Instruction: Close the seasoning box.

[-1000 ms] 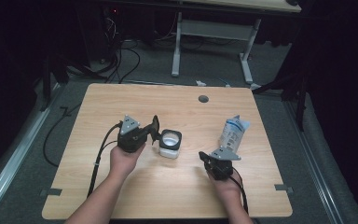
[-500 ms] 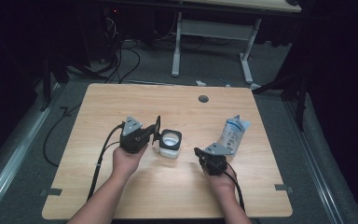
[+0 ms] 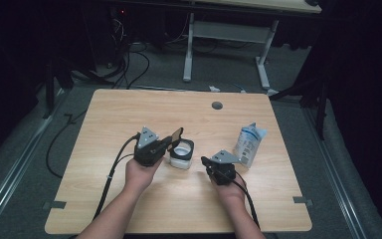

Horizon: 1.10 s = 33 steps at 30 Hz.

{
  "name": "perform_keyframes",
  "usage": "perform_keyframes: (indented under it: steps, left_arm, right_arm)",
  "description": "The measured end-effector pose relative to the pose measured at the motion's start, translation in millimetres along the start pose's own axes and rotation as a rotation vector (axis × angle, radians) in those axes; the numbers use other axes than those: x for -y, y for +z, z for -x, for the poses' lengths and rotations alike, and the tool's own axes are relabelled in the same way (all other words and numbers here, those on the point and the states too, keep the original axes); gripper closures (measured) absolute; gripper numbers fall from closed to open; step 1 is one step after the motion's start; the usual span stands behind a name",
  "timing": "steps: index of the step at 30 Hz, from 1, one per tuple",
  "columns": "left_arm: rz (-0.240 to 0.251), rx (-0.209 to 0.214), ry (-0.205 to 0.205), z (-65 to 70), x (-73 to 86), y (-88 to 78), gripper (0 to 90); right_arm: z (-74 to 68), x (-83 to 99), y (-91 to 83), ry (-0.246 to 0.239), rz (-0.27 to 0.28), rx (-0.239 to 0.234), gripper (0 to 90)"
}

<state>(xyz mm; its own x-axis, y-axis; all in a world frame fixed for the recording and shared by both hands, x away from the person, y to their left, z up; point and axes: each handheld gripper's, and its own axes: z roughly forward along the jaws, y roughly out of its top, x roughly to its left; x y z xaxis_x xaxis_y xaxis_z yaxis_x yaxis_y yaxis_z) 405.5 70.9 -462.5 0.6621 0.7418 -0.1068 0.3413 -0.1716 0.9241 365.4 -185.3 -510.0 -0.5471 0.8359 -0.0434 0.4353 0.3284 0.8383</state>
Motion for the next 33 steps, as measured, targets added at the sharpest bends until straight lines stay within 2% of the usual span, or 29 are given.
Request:
perform_keyframes:
  steps: [6, 11, 13, 14, 16, 19, 25, 33]
  left_arm:
    - [0.001, 0.003, 0.006, 2.7, 5.5, 0.2, 89.8]
    - [-0.003, -0.040, 0.020, -2.0, 15.9, -8.7, 89.8]
    - [-0.029, -0.054, 0.021, -5.4, 27.4, -11.1, 89.8]
    - [-0.043, -0.047, 0.014, -6.1, 31.7, -10.1, 89.8]
    - [-0.082, -0.046, 0.009, -6.6, 42.5, -6.3, 89.8]
    - [-0.124, -0.050, 0.012, -7.7, 50.3, 1.6, 89.9]
    - [-0.141, -0.065, -0.017, -18.1, 52.4, 13.9, 89.9]
    - [-0.126, -0.063, -0.009, -26.8, 43.6, 26.4, 90.0]
  right_arm:
    - [-1.1, 0.4, 0.6, -0.001, -0.005, 0.000, 90.0]
    - [-1.5, 0.4, -1.3, -0.001, -0.003, -0.003, 90.0]
    - [-2.2, 0.4, -2.9, -0.005, 0.002, -0.005, 90.0]
    - [-2.8, 0.3, -3.7, -0.009, 0.003, -0.006, 90.0]
    - [-3.8, 0.3, -4.2, -0.008, 0.004, -0.008, 90.0]
    - [-4.8, 0.3, -4.9, -0.010, 0.001, -0.013, 90.0]
    - [-3.1, 1.0, -6.1, -0.009, -0.002, -0.011, 90.0]
    - [-3.8, 2.0, -2.1, -0.009, -0.010, -0.015, 90.0]
